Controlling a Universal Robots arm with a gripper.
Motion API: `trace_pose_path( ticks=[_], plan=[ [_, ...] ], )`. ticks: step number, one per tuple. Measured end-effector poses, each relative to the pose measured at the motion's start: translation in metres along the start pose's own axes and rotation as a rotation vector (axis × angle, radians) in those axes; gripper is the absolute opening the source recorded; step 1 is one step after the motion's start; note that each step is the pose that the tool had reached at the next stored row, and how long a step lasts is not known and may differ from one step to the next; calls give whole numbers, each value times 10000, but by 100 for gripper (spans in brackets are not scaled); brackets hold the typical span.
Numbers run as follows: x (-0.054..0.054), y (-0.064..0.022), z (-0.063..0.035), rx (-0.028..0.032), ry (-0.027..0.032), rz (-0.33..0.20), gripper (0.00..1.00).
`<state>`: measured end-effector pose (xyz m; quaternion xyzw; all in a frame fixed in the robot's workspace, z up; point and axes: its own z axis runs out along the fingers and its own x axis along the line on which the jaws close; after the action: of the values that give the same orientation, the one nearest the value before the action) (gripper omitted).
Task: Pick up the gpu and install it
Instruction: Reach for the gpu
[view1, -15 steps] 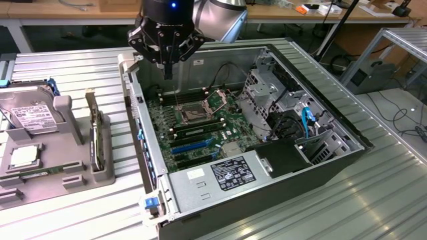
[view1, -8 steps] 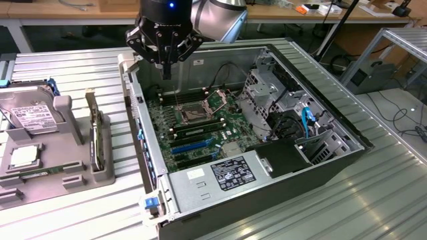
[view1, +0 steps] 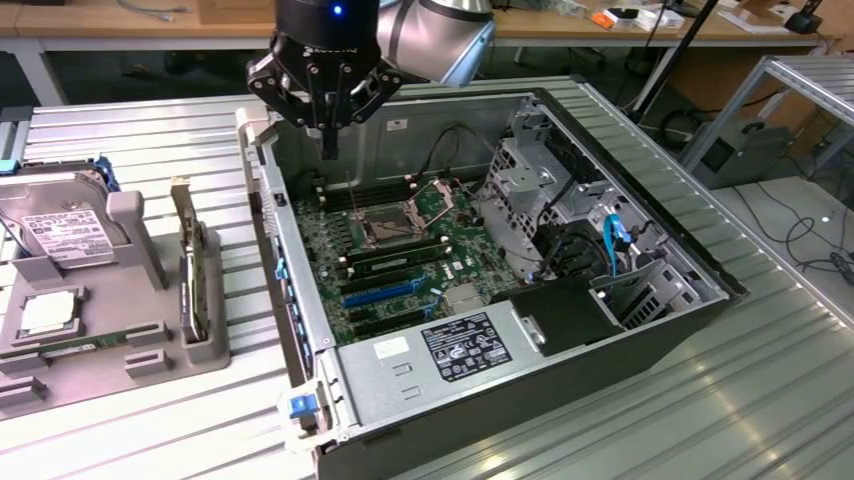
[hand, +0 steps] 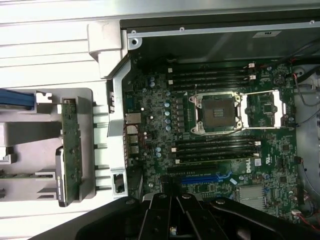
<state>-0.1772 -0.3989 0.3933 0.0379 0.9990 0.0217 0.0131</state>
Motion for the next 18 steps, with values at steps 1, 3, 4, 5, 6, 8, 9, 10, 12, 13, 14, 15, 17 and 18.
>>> trace_pose_path(
  ticks=[1, 3, 4, 5, 6, 8, 9, 10, 12, 13, 14, 15, 17, 18],
  plan=[
    [4, 0, 0, 0, 0, 0, 11],
    [12, -1, 0, 0, 0, 0, 11],
    [19, -1, 0, -1, 0, 0, 11],
    [21, -2, 0, 0, 0, 0, 11],
    [24, -2, -1, 0, 0, -1, 11],
    [32, -2, -1, 0, 0, 0, 11],
    [37, -3, -1, 0, 0, 0, 11],
    [46, -3, -1, 0, 0, 1, 11],
    [60, -5, -2, 0, 0, -1, 11],
    [62, -5, -2, 0, 0, -1, 11],
    [65, -5, -2, 0, 0, 0, 11],
    [67, -5, -2, 0, -1, -1, 11],
    [77, -6, -2, 0, 0, 0, 11],
    [79, -6, -2, 0, 0, 0, 11]
  ],
)
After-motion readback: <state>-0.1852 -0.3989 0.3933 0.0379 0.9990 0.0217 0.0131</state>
